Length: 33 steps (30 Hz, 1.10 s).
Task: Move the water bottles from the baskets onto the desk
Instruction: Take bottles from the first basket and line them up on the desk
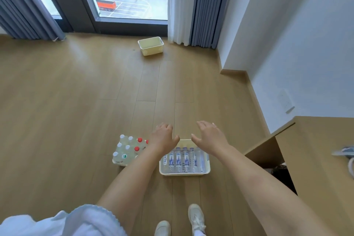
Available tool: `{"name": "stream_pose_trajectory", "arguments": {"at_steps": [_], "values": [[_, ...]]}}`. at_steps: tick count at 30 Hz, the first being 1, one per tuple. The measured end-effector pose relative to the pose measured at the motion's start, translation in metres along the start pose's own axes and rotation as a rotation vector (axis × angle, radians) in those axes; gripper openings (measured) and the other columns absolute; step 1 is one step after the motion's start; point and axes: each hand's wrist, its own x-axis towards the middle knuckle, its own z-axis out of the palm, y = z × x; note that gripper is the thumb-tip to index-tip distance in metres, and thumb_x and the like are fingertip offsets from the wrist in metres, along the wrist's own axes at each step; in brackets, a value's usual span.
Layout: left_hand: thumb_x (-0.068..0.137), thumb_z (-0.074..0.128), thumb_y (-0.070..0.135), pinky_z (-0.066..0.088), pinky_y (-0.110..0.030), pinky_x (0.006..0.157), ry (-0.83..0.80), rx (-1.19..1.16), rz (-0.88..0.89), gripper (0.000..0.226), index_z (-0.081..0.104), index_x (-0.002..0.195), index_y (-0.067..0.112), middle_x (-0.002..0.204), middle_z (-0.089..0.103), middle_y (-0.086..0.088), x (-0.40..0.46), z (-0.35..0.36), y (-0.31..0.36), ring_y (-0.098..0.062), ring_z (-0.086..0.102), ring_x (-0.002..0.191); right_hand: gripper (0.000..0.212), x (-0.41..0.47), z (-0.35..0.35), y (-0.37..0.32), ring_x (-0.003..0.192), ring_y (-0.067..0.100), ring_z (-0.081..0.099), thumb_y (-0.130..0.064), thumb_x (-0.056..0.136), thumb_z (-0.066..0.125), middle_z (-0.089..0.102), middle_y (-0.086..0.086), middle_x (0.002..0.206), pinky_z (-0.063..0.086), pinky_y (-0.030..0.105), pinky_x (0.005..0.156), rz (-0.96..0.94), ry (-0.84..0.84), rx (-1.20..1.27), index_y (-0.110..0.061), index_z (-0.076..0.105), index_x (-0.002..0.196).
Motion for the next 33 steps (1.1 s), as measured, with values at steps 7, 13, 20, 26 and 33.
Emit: {"name": "stream_pose_trajectory", "arguments": {"at_steps": [7,13,20,26,33], "values": [[0.097,0.037,0.042,0.017,-0.037,0.118,-0.022,-0.018,-0.079,0.061,0.028,0.145,0.007,0.156,0.024,-0.008,0.039,0.009,0.027,-0.024,0.011,0.146,0.063,0.044,-0.008,0.046,0.142,0.017,0.027,-0.042,0.095,0.042,0.031,0.005,0.153,0.011,0.034,0.119,-0.016,-0.051,0.026,-0.010,0.027,0.148],[0.097,0.038,0.040,0.015,-0.034,0.118,-0.037,-0.133,-0.149,0.062,0.024,0.147,0.007,0.157,0.019,-0.006,0.063,0.030,0.048,-0.018,0.009,0.147,0.063,0.073,0.004,0.079,0.141,0.019,0.028,-0.041,0.095,0.041,0.032,0.006,0.153,0.012,0.034,0.119,-0.026,-0.120,0.027,-0.010,0.027,0.147],[0.098,0.036,0.040,0.012,-0.033,0.118,-0.096,-0.001,-0.128,0.060,0.027,0.146,0.006,0.156,0.022,-0.008,0.098,0.065,0.036,-0.021,0.014,0.146,0.059,0.102,0.034,0.106,0.138,0.020,0.032,-0.039,0.095,0.042,0.036,0.005,0.149,0.014,0.033,0.118,-0.015,-0.133,0.073,-0.009,0.031,0.145],[0.097,0.038,0.037,0.029,-0.032,0.110,-0.121,-0.034,-0.178,0.051,0.038,0.139,0.008,0.146,0.038,-0.006,0.139,0.136,-0.002,-0.020,0.033,0.136,0.050,0.142,0.099,0.143,0.132,0.020,0.038,-0.035,0.097,0.040,0.043,0.004,0.143,0.028,0.031,0.110,0.063,-0.134,0.103,-0.009,0.037,0.140],[0.095,0.041,0.036,0.037,-0.030,0.102,-0.176,-0.073,-0.283,0.050,0.041,0.138,0.010,0.136,0.048,-0.003,0.173,0.281,-0.078,-0.017,0.043,0.126,0.052,0.188,0.261,0.183,0.129,0.019,0.042,-0.036,0.095,0.041,0.044,0.001,0.142,0.037,0.030,0.102,0.127,-0.174,0.126,-0.013,0.036,0.141]]}}
